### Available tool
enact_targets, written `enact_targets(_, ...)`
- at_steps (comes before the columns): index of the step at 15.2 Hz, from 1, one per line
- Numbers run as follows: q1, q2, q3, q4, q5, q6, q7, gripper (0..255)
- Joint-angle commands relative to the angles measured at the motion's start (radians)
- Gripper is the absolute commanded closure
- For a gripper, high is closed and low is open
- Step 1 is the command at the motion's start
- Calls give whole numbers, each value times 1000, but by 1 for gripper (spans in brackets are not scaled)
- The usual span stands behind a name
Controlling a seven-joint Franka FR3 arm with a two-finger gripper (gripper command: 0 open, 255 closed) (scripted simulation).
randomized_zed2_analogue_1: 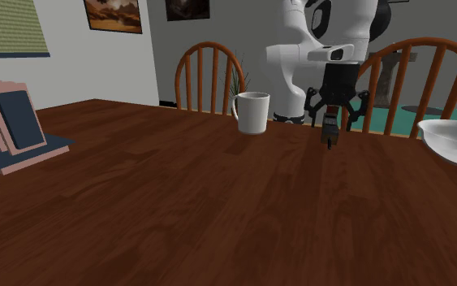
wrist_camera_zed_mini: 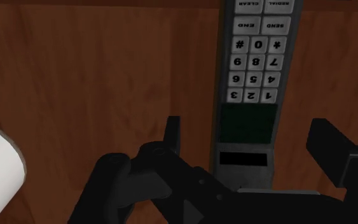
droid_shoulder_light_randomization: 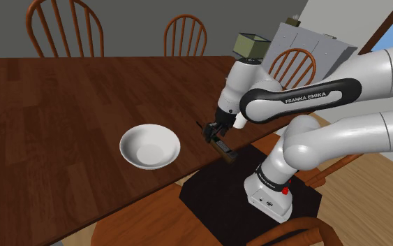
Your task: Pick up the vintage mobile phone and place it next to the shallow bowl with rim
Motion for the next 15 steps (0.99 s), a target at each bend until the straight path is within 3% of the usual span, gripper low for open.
enact_targets(1,0,0,0,0,0,0,0,0)
enact_targets(3,0,0,0,0,0,0,0,0)
enact_targets(7,-8,-99,-23,86,-25,-184,2,0)
enact_targets(15,-8,-99,-23,86,-25,-184,2,0)
